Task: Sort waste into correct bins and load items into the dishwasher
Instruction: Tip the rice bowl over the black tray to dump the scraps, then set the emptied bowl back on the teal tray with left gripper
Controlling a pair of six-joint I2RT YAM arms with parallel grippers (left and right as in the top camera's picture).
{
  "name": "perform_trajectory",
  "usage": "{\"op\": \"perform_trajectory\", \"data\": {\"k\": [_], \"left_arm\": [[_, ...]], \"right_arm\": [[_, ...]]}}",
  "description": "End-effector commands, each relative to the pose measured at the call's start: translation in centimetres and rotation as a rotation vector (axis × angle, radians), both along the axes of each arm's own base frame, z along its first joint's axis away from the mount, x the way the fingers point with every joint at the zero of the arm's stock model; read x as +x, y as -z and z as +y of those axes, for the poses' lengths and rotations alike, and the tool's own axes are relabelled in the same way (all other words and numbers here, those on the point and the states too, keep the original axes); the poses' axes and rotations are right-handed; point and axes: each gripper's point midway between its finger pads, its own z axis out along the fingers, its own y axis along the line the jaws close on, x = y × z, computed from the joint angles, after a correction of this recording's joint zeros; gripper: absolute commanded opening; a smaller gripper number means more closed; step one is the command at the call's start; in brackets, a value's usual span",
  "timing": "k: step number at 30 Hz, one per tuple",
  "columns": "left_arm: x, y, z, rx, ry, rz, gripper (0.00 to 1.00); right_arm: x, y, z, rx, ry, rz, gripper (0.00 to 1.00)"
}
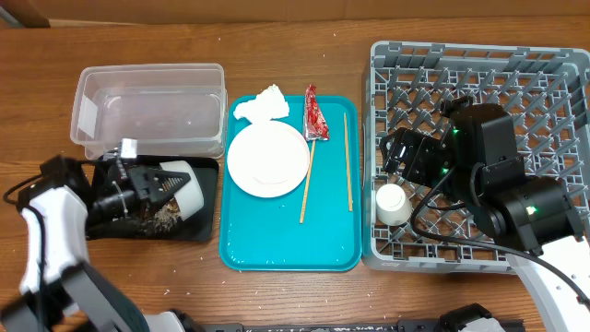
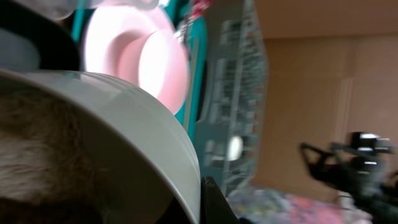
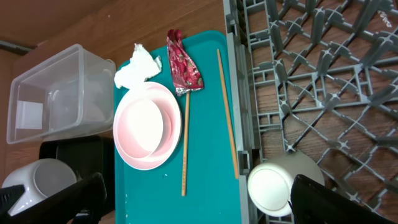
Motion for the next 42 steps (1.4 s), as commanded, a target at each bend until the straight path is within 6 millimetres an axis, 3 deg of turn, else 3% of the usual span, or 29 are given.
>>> {"op": "perform_trajectory", "data": {"k": [1,11,28,31,35,42], "left_arm": [[1.6,-2.4,1.1,-0.199,-0.069,-0.214,0.04],[2.1,-1.4,4.1,-0.32,-0.198,-0.148,0.04],[0.5,-2.2,2.7,-0.228,-0.148,-0.201,0.04],[-0.7,-3.5,1.3,-0.103,-0.046,-0.328,0.04],[-1.0,-4.7,-1.1,-0.064,0.062,-0.379,0.04],[0.1,-6.9,-8.8,-0.091,0.351,-0.43,0.04]], "right_arm": [[0.0,-0.6,0.1,0.006,-0.004,-0.013,0.97],[-0.1,-0.5,0.1,0.004,-0.004,-0.008,0.97],[-0.1,-0.5,0.1,0.004,-0.004,-0.008,0.97],[-0.1,-0.5,0.1,0.004,-0.004,-0.008,0.97],[-0.1,-0.5,0.1,0.004,-0.004,-0.009,0.97],[-0.1,-0.5,0.1,0.005,-0.004,-0.009,0.97]]}}
